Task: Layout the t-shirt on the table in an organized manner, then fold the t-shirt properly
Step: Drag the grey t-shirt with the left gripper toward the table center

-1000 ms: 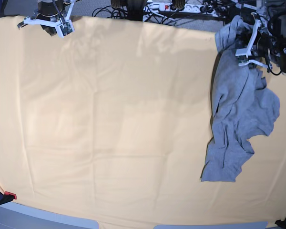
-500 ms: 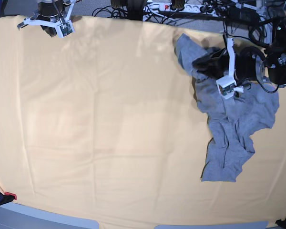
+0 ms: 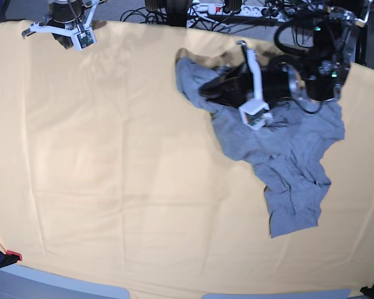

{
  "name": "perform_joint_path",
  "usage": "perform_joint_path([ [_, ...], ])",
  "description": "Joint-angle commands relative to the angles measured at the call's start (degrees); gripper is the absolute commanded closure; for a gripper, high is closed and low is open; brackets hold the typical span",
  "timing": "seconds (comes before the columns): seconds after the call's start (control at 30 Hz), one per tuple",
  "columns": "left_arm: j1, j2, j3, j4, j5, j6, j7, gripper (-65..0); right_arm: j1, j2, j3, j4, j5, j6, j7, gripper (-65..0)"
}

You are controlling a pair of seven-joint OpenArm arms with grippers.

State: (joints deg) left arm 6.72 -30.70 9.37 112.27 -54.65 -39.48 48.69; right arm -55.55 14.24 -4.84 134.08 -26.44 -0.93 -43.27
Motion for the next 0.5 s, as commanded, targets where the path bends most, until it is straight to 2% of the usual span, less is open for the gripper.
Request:
perform_joint_path([
  [0.0,-1.27,0.68,2.05,-0.15,0.61,-0.52,-2.56,0.0,-0.70,0.20,0.11,0.92,-0.66,-0.59,0.61,0.0],
  [0.13,-4.81,5.05,9.31,-4.55,7.76,-0.52,-4.79,0.0,-0.85,0.17,0.11,0.92,-0.66,-0.59,0.59,0.0],
  [0.27,-7.32,9.38,13.20,-8.92,7.61,-0.52,-4.79,0.0,-1.01,0.20,0.11,0.92,-0.66,-0.59,0.61,0.0],
  [0.47,-7.54,15.02,13.86,-9.33,7.21,-0.52,-4.76,0.0,-1.16,0.20,0.11,0.92,-0.66,-0.59,0.39,0.0],
])
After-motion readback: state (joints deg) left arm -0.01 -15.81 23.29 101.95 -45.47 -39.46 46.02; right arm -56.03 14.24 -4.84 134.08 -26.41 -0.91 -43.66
